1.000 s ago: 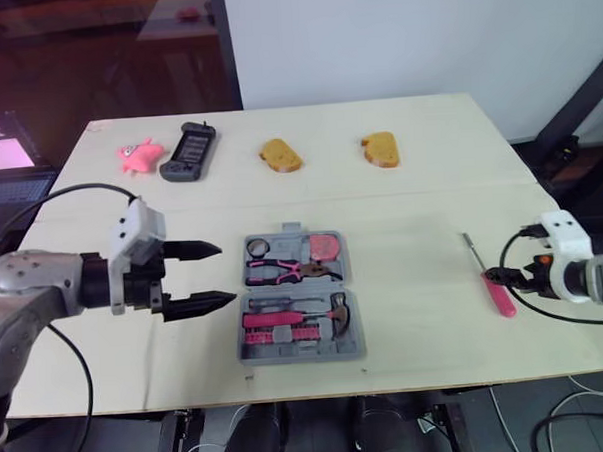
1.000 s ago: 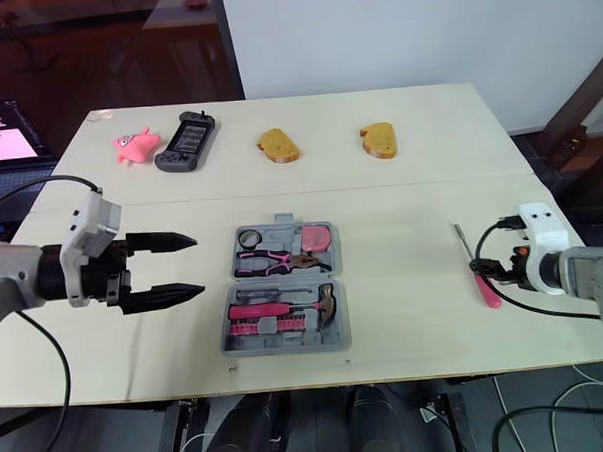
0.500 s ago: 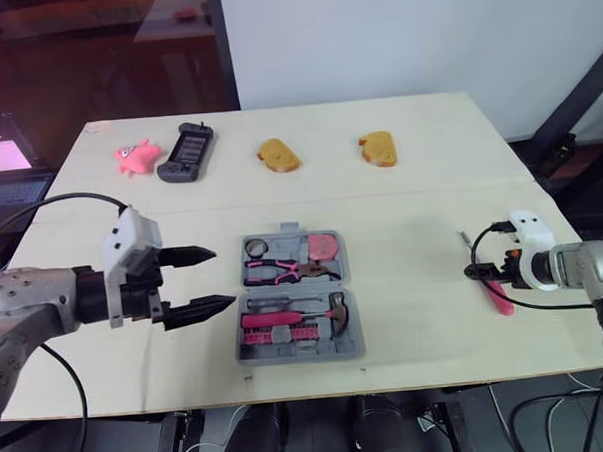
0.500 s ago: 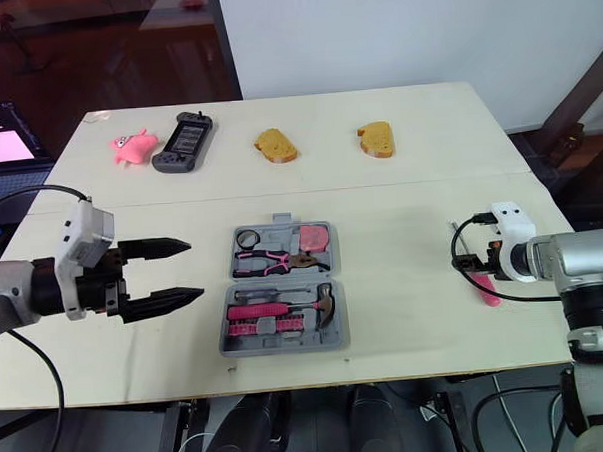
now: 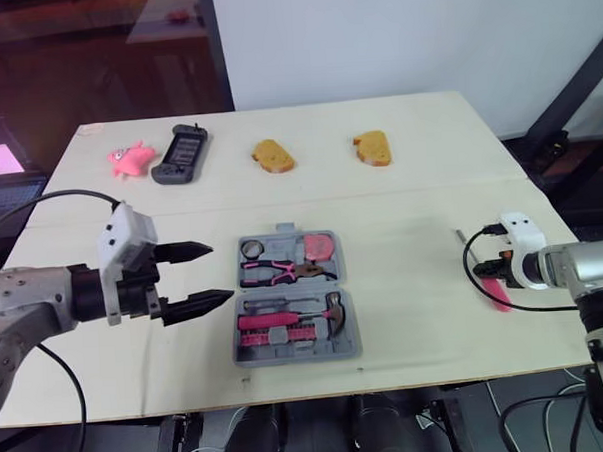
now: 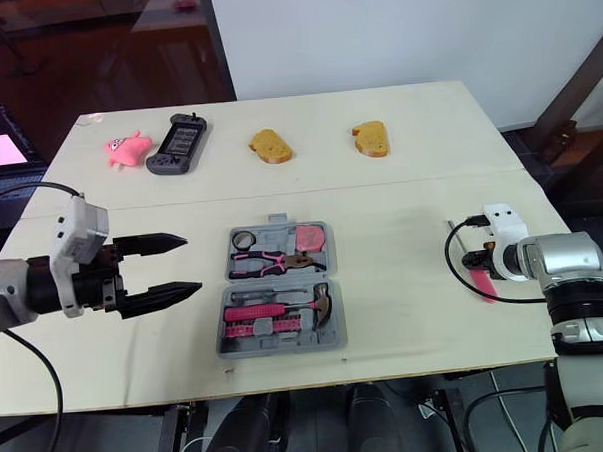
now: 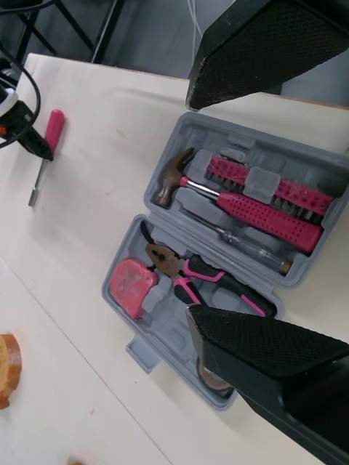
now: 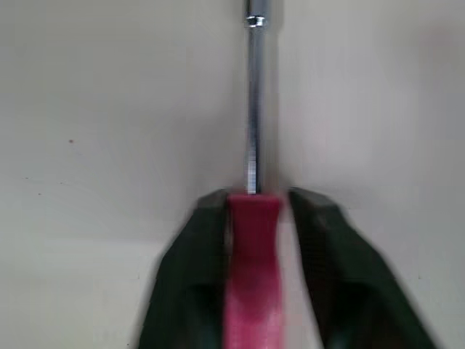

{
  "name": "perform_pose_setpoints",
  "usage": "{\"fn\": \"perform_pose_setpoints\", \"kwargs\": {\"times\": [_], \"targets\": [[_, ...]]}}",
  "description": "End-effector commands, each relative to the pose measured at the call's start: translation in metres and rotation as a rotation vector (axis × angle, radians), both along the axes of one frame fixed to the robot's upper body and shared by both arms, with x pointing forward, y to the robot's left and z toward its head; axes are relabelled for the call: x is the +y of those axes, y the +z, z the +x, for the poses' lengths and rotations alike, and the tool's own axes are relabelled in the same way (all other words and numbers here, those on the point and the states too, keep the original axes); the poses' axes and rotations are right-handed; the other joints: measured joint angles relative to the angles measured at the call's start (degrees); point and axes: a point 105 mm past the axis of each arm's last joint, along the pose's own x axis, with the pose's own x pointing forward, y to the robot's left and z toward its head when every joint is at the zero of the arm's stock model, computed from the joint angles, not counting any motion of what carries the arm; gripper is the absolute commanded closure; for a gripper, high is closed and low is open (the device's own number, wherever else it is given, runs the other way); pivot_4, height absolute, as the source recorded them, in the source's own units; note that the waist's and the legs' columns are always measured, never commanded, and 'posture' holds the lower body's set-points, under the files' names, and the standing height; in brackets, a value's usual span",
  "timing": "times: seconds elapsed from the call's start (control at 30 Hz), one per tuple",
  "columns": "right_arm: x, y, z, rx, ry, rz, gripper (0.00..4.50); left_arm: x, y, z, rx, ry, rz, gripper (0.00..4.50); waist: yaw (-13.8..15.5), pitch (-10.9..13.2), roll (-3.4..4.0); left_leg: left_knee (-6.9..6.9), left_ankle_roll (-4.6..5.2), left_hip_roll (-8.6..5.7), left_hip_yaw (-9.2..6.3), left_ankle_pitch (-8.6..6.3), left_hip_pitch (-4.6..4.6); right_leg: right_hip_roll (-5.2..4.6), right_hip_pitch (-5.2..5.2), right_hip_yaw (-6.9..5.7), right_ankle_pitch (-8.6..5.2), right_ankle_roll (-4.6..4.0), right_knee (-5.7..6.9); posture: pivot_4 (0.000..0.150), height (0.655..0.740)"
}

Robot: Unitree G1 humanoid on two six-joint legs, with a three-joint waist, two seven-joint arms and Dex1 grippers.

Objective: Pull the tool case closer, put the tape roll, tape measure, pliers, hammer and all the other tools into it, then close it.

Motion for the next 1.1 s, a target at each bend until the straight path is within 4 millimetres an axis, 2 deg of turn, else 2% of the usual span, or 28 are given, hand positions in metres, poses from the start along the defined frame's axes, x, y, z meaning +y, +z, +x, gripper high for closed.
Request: {"fn": "perform_pose_setpoints", "kwargs": {"times": [0.03, 0.2, 0.3, 0.37, 0.53, 0.63, 0.77, 0.93, 1.1], "targets": [[0.001, 0.007, 0.001, -0.014, 0.004, 0.015, 4.13, 0.001, 0.009, -0.002, -0.042, -0.006, 0.016, 0.0, 0.0, 0.0, 0.0, 0.0, 0.0, 0.0, 0.0, 0.0, 0.0, 0.0, 0.0, 0.0, 0.0, 0.0, 0.0, 0.15, 0.74], [0.016, 0.029, 0.004, -0.05, 0.055, 0.016, 4.13, 0.004, 0.007, 0.001, -0.05, -0.01, 0.028, 0.0, -0.01, 0.03, 0.06, 0.0, 0.0, 0.0, 0.01, 0.0, -0.01, 0.0, -0.02, 0.01, 0.0, 0.0, 0.01, 0.15, 0.74], [0.037, 0.037, 0.002, -0.048, 0.1, 0.029, 4.13, 0.005, 0.006, 0.003, -0.075, -0.016, 0.049, 0.0, -0.03, 0.06, 0.11, -0.01, 0.0, 0.01, 0.0, 0.0, -0.02, 0.0, -0.05, 0.02, 0.0, 0.0, 0.02, 0.15, 0.74], [0.059, 0.04, -0.004, -0.03, 0.125, 0.06, 4.13, 0.008, 0.003, 0.003, -0.094, -0.012, 0.069, 0.0, -0.03, 0.06, 0.11, -0.02, 0.0, 0.01, 0.0, 0.0, -0.02, 0.0, -0.07, 0.02, 0.01, 0.01, 0.03, 0.15, 0.74], [0.1, 0.035, -0.018, 0.017, 0.139, 0.102, 4.13, 0.01, -0.005, 0.002, -0.118, -0.014, 0.09, 0.0, 0.19, 0.06, 0.11, -0.03, 0.0, 0.03, -0.03, 0.0, -0.06, 0.01, -0.12, 0.03, 0.0, -0.01, 0.04, 0.15, 0.74], [0.118, 0.022, -0.022, 0.021, 0.137, 0.126, 4.13, 0.01, -0.007, 0.002, -0.12, -0.015, 0.089, 0.0, 0.41, 0.05, 0.09, 0.01, 0.0, -0.01, -0.03, 0.0, -0.1, -0.02, -0.12, 0.03, 0.0, -0.02, 0.03, 0.15, 0.74], [0.133, 0.006, -0.03, 0.026, 0.13, 0.128, 4.13, 0.01, -0.009, 0.002, -0.122, -0.014, 0.087, 0.0, 0.29, 0.05, 0.09, 0.01, -0.01, -0.02, -0.05, 0.0, -0.1, -0.02, -0.12, 0.03, 0.01, -0.01, 0.03, 0.15, 0.74], [0.13, 0.001, -0.029, 0.007, 0.053, 0.103, 4.13, 0.009, -0.01, 0.002, -0.134, -0.02, 0.09, 0.0, 0.01, 0.05, 0.1, -0.03, -0.01, 0.0, -0.02, 0.01, -0.07, 0.0, -0.19, 0.04, 0.03, -0.03, 0.09, 0.15, 0.74], [0.138, -0.008, -0.035, 0.016, 0.039, 0.128, 4.13, 0.008, -0.011, 0.002, -0.146, -0.023, 0.093, 0.0, 0.02, 0.05, 0.09, -0.05, -0.01, 0.01, -0.03, 0.01, -0.08, 0.02, -0.19, 0.04, 0.04, 0.0, 0.09, 0.15, 0.74]]}}
